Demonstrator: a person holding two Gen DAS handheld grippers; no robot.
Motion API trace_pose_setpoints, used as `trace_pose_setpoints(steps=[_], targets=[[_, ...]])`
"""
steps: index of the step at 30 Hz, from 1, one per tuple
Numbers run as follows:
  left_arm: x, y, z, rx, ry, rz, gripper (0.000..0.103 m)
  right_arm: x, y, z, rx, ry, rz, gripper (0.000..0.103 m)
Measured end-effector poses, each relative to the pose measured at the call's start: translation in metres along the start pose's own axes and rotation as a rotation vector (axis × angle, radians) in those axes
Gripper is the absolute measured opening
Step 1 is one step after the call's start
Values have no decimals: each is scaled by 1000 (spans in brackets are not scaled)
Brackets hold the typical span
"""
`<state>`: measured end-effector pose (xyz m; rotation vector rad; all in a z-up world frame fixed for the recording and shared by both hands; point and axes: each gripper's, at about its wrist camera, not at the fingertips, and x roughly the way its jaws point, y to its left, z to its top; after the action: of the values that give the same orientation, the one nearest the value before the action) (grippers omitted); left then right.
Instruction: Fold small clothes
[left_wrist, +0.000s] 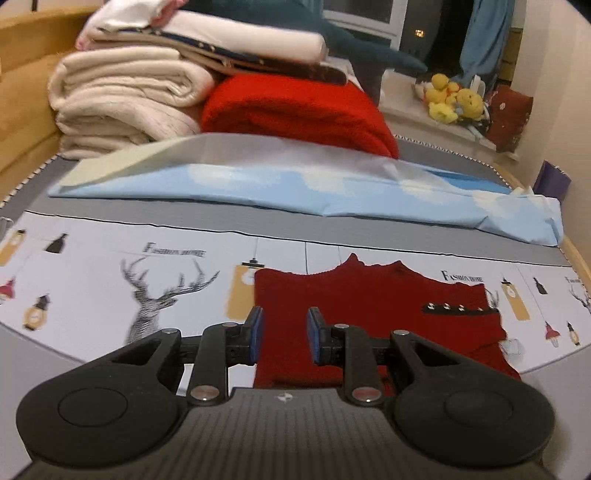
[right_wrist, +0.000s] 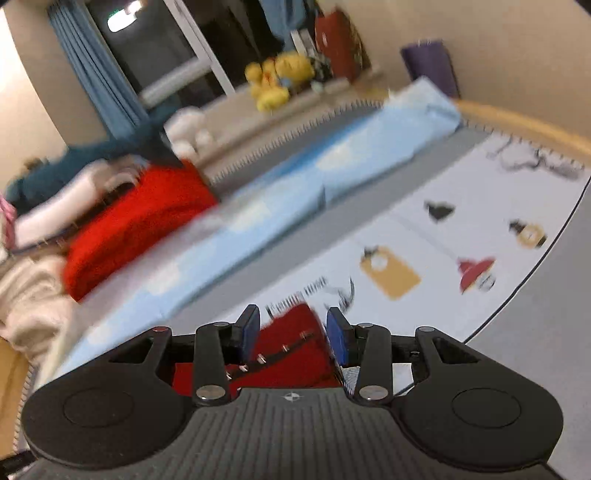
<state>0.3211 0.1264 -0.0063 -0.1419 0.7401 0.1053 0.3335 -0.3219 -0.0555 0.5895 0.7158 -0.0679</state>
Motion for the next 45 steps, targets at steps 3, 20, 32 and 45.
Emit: trace_pose_setpoints(steps=[3,20,32,45], targets=[[-39,9,-19,11,4,-15,27,-48,-8,11,-39,-43,18,43],[-40,79,-234,-140,475,-14,27,-89,-166,-127,33,469,-88,43],[-28,93,-263,-111,565,-4,34,-65,-168,-175,-106,623,-225,43],[-47,92,-264,-83,497,-45,10,-60,-154,-185,-179,602,-189,17]])
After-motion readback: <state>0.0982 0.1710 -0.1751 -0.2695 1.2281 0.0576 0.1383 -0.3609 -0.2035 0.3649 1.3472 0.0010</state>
